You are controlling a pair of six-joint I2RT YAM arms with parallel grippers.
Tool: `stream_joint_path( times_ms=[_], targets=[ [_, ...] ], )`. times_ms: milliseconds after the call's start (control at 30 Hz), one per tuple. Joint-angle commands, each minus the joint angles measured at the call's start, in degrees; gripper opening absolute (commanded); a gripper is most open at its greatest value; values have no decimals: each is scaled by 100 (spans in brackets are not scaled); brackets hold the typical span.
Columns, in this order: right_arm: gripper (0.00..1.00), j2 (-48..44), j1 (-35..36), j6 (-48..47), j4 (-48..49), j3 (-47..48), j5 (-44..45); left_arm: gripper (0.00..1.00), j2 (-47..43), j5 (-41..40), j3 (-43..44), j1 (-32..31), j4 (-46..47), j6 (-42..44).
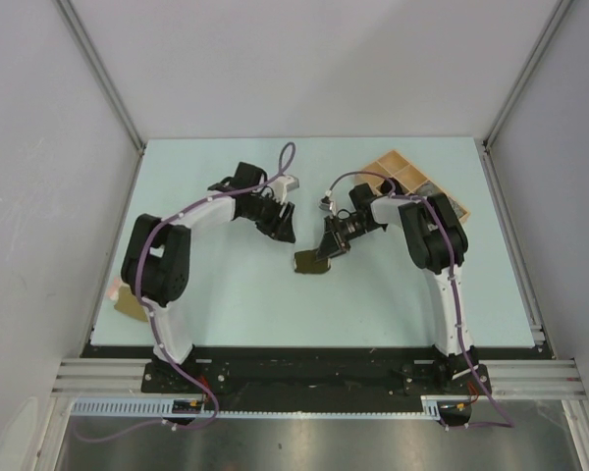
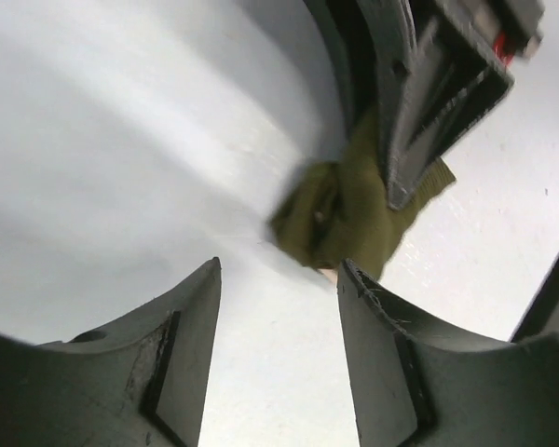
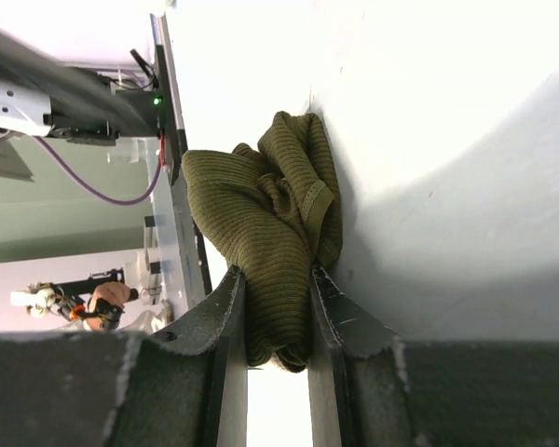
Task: Roll the underwear
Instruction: Place the underwear in the storage box.
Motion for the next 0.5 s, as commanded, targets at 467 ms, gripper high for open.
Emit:
stream_joint_path(
  times_ms=[467],
  targets=[
    [0,-1637,-666,7,83,-582,746,77,-759,435,-901,543,3933,-3012]
  ],
)
